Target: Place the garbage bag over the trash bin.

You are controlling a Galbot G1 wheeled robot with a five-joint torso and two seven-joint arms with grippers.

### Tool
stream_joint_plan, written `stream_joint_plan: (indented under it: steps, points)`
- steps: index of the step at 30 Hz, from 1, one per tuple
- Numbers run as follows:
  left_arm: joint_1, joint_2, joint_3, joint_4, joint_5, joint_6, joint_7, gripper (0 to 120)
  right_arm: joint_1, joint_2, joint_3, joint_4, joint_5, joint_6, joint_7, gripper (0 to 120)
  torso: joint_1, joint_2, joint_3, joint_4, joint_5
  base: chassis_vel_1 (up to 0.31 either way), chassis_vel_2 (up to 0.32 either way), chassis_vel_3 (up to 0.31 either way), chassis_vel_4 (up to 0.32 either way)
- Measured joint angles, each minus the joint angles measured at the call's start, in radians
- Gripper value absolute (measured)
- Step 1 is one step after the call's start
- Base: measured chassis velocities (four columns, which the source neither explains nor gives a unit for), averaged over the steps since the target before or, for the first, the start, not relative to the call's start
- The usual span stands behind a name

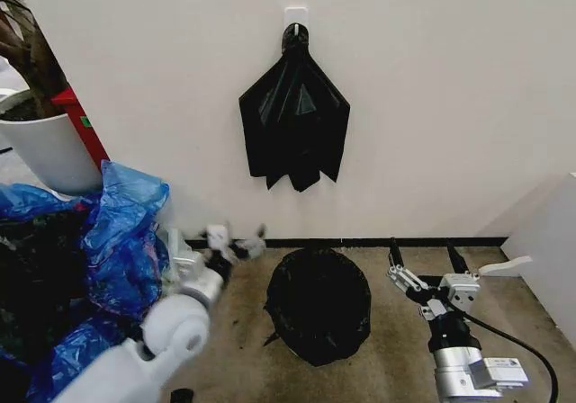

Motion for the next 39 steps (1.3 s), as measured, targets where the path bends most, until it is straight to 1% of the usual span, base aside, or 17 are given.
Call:
stream_joint_plan:
  steps: [3,5,6,8,10,11,14,15,16,18,19,20,21,22,25,28,39]
  points:
    - [0.000,0.006,-0.007,0.002,0.026,-0.014,0.019,100,-0.002,0.000,0.003,-0.003,-0.005,-0.001,0.000,100,0.000,0.000,0.000,0.0000,0.0006,0.000,0.000,0.000,0.000]
    - [0.004,0.041,-0.034,0.018,0.159,-0.097,0.120,100,-0.009,0.000,0.010,-0.010,-0.015,-0.005,-0.001,100,0.000,0.000,0.000,0.0005,0.0011,0.000,0.000,0.000,0.000]
    - [0.020,0.075,-0.052,0.028,0.231,-0.165,0.220,100,-0.016,0.002,0.016,-0.012,-0.018,-0.014,-0.002,100,0.000,0.000,0.000,0.0000,0.0001,0.000,0.000,0.000,0.000]
    - [0.039,0.090,-0.067,0.027,0.238,-0.187,0.258,100,-0.017,0.004,0.020,-0.014,-0.018,-0.017,-0.002,100,0.000,0.000,0.000,-0.0002,0.0004,0.000,0.000,0.000,0.000]
    - [0.094,0.107,-0.143,0.026,0.237,-0.231,0.325,100,-0.019,0.010,0.029,-0.019,-0.020,-0.023,-0.003,100,0.000,0.000,0.000,0.0002,0.0005,0.000,0.000,0.000,0.000]
    - [0.179,0.100,-0.266,0.030,0.248,-0.295,0.413,100,-0.024,0.020,0.037,-0.019,-0.020,-0.033,-0.003,100,0.000,0.000,0.000,0.0002,0.0004,0.000,0.000,0.000,0.000]
    - [0.350,0.036,-0.456,0.018,0.240,-0.373,0.508,100,-0.045,0.036,0.048,-0.019,-0.020,-0.034,-0.021,100,0.000,0.000,0.000,0.0001,0.0003,0.000,0.000,0.000,0.000]
    - [0.350,0.036,-0.456,0.018,0.240,-0.373,0.508,100,-0.045,0.036,0.048,-0.019,-0.020,-0.034,-0.021,100,0.000,0.000,0.000,0.0001,0.0003,0.000,0.000,0.000,0.000]
    - [0.399,0.010,-0.504,0.011,0.241,-0.393,0.531,100,-0.051,0.044,0.049,-0.020,-0.022,-0.028,-0.028,100,0.000,0.000,0.000,0.0000,0.0005,0.000,0.000,0.000,0.000]
    - [0.515,-0.074,-0.622,-0.012,0.258,-0.432,0.577,100,-0.069,0.069,0.050,-0.034,-0.040,0.003,-0.049,100,0.000,0.000,0.000,0.0005,0.0002,0.000,0.000,0.000,0.000]
    - [0.531,-0.089,-0.638,-0.018,0.259,-0.435,0.581,100,-0.072,0.073,0.050,-0.037,-0.043,0.010,-0.053,100,0.000,0.000,0.000,0.0004,0.0003,0.000,0.000,0.000,0.000]
    - [0.608,-0.162,-0.710,-0.056,0.262,-0.443,0.600,100,-0.092,0.091,0.047,-0.053,-0.057,0.052,-0.081,100,0.000,0.000,0.000,0.0004,0.0004,0.000,0.000,0.000,0.000]
    - [0.647,-0.203,-0.741,-0.080,0.262,-0.445,0.605,100,-0.105,0.101,0.045,-0.060,-0.064,0.072,-0.097,100,0.000,0.000,0.000,0.0003,0.0007,0.000,0.000,0.000,0.000]
    - [0.647,-0.203,-0.741,-0.080,0.262,-0.445,0.605,100,-0.105,0.101,0.045,-0.060,-0.064,0.072,-0.097,100,0.000,0.000,0.000,0.0003,0.0007,0.000,0.000,0.000,0.000]
    - [0.746,-0.304,-0.775,-0.146,0.264,-0.447,0.617,100,-0.139,0.125,0.046,-0.075,-0.073,0.123,-0.123,100,0.000,0.000,0.000,0.0002,0.0008,0.000,0.000,0.000,0.000]
    - [0.815,-0.352,-0.759,-0.197,0.295,-0.454,0.615,100,-0.168,0.131,0.059,-0.080,-0.063,0.165,-0.124,100,0.000,0.000,0.000,0.0001,0.0008,0.000,0.000,0.000,0.000]
    - [0.848,-0.367,-0.724,-0.253,0.342,-0.435,0.588,100,-0.193,0.113,0.078,-0.076,-0.007,0.195,-0.153,100,0.000,0.000,0.000,0.0001,0.0008,0.000,0.000,0.000,0.000]
